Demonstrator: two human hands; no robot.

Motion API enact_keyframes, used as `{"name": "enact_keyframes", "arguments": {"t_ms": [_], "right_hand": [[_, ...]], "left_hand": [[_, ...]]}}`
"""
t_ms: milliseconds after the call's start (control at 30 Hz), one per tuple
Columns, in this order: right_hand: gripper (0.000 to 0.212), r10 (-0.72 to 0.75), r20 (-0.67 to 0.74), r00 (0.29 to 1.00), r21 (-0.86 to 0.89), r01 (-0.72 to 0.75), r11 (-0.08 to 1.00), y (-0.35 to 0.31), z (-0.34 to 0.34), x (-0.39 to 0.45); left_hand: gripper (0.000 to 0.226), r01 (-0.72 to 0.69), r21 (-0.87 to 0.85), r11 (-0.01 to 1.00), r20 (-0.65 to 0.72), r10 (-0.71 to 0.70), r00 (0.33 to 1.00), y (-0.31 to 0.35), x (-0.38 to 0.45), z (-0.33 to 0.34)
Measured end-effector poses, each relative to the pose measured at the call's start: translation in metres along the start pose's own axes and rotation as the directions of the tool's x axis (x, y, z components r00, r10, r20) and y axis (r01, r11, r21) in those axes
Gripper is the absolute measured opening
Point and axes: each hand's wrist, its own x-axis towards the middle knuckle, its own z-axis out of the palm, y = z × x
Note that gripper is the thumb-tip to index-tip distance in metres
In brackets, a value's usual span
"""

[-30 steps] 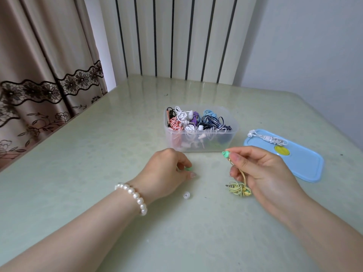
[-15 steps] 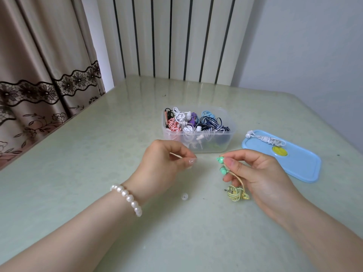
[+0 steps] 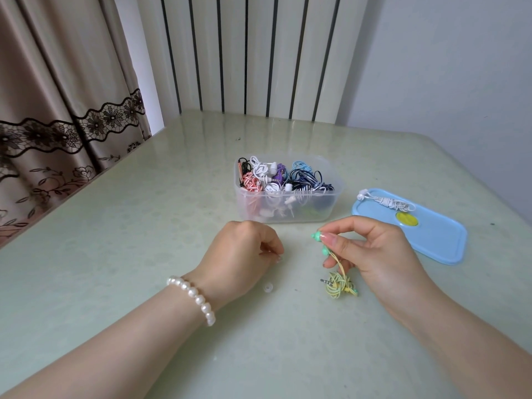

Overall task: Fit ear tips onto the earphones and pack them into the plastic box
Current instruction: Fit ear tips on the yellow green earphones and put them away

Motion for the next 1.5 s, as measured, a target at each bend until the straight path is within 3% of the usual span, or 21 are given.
{"name": "enact_keyframes", "arguments": {"t_ms": [100, 167, 233, 300, 367, 467, 767, 1067, 1500], "right_hand": [[0.005, -0.015, 0.001, 1.000, -0.039, 0.015, 0.999, 0.000, 0.000, -0.001], [0.007, -0.017, -0.019, 1.000, -0.052, 0.016, 0.999, 0.000, 0.000, -0.001], [0.011, -0.011, -0.047, 0.999, -0.038, 0.009, 0.999, 0.000, -0.001, 0.000], [0.010, -0.001, -0.055, 0.999, 0.004, 0.001, 1.000, -0.001, -0.002, 0.000], [0.008, 0.001, -0.039, 0.999, 0.044, 0.001, 0.999, -0.003, -0.003, 0.000], [0.005, -0.020, 0.008, 1.000, 0.085, 0.019, 0.996, -0.005, -0.002, -0.001], [0.010, -0.119, 0.023, 0.993, 0.077, 0.117, 0.990, -0.011, 0.000, -0.006], [0.025, -0.196, 0.017, 0.980, 0.008, 0.196, 0.981, -0.013, 0.004, -0.011], [0.019, -0.201, -0.024, 0.979, -0.072, 0.198, 0.977, -0.009, 0.004, -0.011]], "left_hand": [[0.010, 0.076, -0.084, 0.994, -0.052, -0.080, 0.995, 0.001, 0.001, -0.002], [0.019, 0.141, -0.264, 0.954, -0.069, -0.164, 0.984, 0.002, 0.004, -0.003], [0.023, 0.208, -0.543, 0.813, -0.009, -0.254, 0.967, 0.007, 0.004, -0.007], [0.020, 0.257, -0.758, 0.599, 0.096, -0.287, 0.953, 0.015, 0.003, -0.011], [0.019, 0.284, -0.840, 0.462, 0.166, -0.280, 0.946, 0.021, 0.002, -0.011], [0.016, 0.317, -0.882, 0.349, 0.233, -0.262, 0.936, 0.024, -0.001, -0.009], [0.026, 0.285, -0.862, 0.420, 0.188, -0.257, 0.948, 0.029, -0.003, -0.007], [0.019, 0.301, -0.879, 0.369, 0.190, -0.308, 0.932, 0.029, -0.004, -0.004], [0.019, 0.343, -0.889, 0.302, 0.248, -0.312, 0.917, 0.034, -0.006, -0.005]]}}
